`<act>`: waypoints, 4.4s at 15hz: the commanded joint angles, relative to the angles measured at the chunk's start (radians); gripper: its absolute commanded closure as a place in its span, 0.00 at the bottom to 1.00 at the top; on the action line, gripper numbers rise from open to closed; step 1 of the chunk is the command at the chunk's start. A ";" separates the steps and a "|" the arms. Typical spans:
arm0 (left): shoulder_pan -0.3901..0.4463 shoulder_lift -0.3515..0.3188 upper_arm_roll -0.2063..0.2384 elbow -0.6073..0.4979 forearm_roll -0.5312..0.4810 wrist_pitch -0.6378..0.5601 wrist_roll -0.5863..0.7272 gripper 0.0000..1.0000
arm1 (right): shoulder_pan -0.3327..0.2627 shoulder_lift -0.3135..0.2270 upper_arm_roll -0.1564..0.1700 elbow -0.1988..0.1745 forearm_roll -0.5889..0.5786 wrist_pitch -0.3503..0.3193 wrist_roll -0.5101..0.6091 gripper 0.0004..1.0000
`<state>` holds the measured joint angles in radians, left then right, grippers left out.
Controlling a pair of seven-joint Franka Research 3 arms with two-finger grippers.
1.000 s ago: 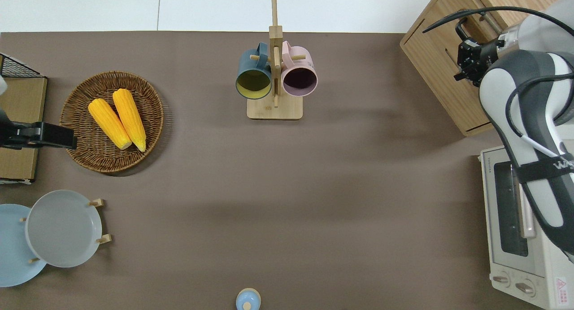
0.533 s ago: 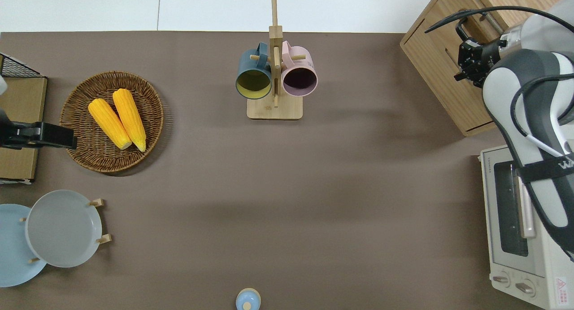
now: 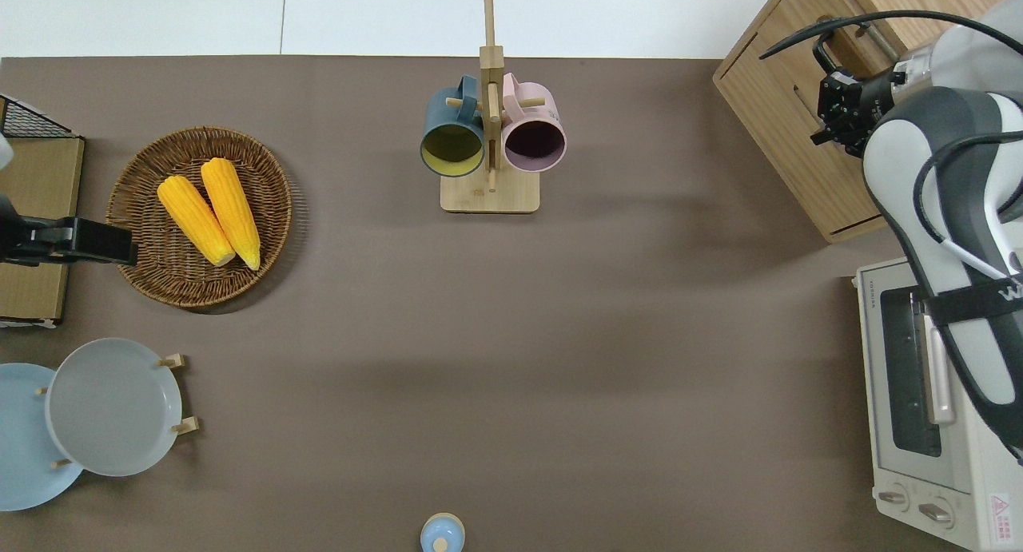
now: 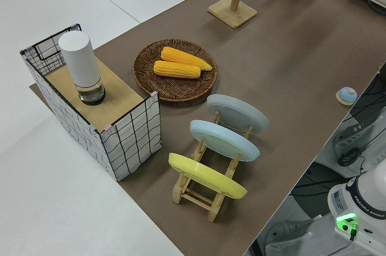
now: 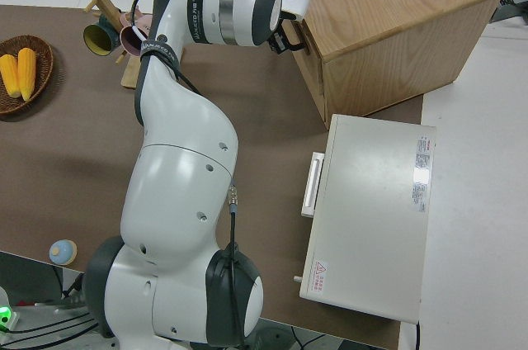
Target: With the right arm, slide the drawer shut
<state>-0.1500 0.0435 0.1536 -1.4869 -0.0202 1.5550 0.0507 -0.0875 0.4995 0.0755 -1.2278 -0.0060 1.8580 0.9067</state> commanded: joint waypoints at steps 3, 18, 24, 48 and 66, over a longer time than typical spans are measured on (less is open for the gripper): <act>-0.017 0.013 0.017 0.020 0.012 0.000 0.008 0.00 | 0.046 0.001 -0.003 0.010 -0.019 -0.005 0.078 1.00; -0.017 0.013 0.017 0.020 0.012 0.000 0.008 0.00 | 0.215 -0.182 -0.040 -0.047 -0.020 -0.259 0.017 1.00; -0.017 0.013 0.017 0.020 0.012 0.000 0.008 0.00 | 0.262 -0.262 -0.155 -0.076 -0.019 -0.410 -0.262 1.00; -0.017 0.013 0.017 0.020 0.012 0.000 0.008 0.00 | 0.239 -0.348 -0.304 -0.150 0.030 -0.393 -0.838 0.01; -0.017 0.013 0.017 0.020 0.012 0.000 0.008 0.00 | 0.161 -0.394 -0.235 -0.186 0.023 -0.387 -0.876 0.01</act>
<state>-0.1500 0.0435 0.1536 -1.4869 -0.0202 1.5551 0.0507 0.1062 0.1408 -0.1767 -1.3660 0.0114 1.4501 0.0493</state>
